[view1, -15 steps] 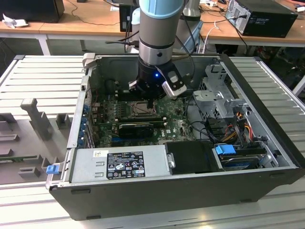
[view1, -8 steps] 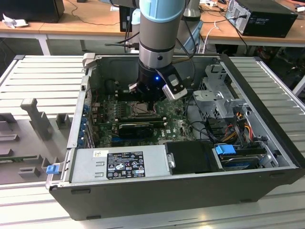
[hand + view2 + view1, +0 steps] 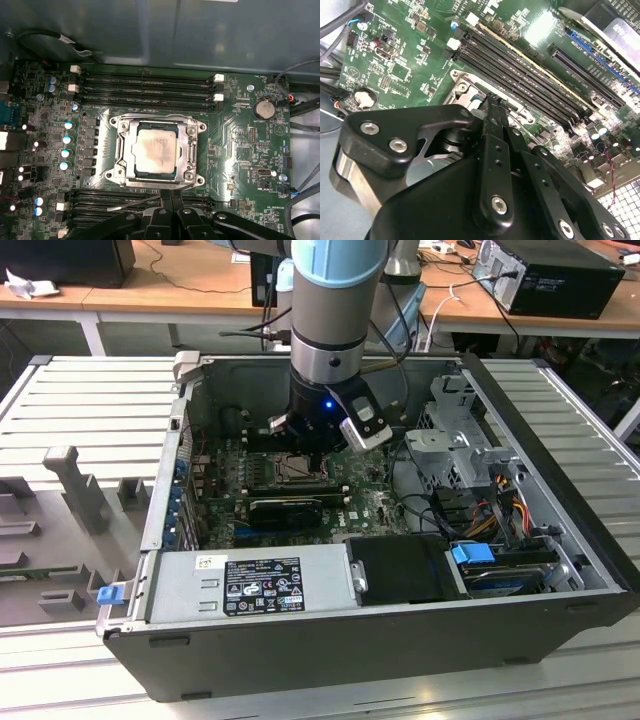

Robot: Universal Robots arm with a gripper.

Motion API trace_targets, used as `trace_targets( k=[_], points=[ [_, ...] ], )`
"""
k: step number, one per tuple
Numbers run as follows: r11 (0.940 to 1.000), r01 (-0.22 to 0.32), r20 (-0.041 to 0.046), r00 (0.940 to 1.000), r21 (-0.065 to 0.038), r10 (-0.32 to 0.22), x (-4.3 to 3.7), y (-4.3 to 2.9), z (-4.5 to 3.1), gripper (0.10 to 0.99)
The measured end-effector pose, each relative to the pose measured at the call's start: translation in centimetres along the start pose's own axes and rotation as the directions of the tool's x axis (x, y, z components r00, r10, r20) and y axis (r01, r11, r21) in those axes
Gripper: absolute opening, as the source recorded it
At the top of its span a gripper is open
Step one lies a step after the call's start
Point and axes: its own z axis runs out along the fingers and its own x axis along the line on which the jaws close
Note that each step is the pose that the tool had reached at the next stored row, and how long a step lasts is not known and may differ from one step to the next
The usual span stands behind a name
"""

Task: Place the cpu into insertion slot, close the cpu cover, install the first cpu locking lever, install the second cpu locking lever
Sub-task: 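Install the second cpu locking lever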

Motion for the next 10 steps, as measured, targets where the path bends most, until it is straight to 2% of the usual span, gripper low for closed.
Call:
trace_targets(
  k=[6,10],
  points=[
    [0.9997,0.022,-0.0024,0.9998,-0.008,-0.022,0.45,-0.08,0.11,0.106],
    [0.9992,0.024,-0.0008,0.9997,-0.031,-0.024,1.68,-0.13,0.23,0.106]
  ],
)
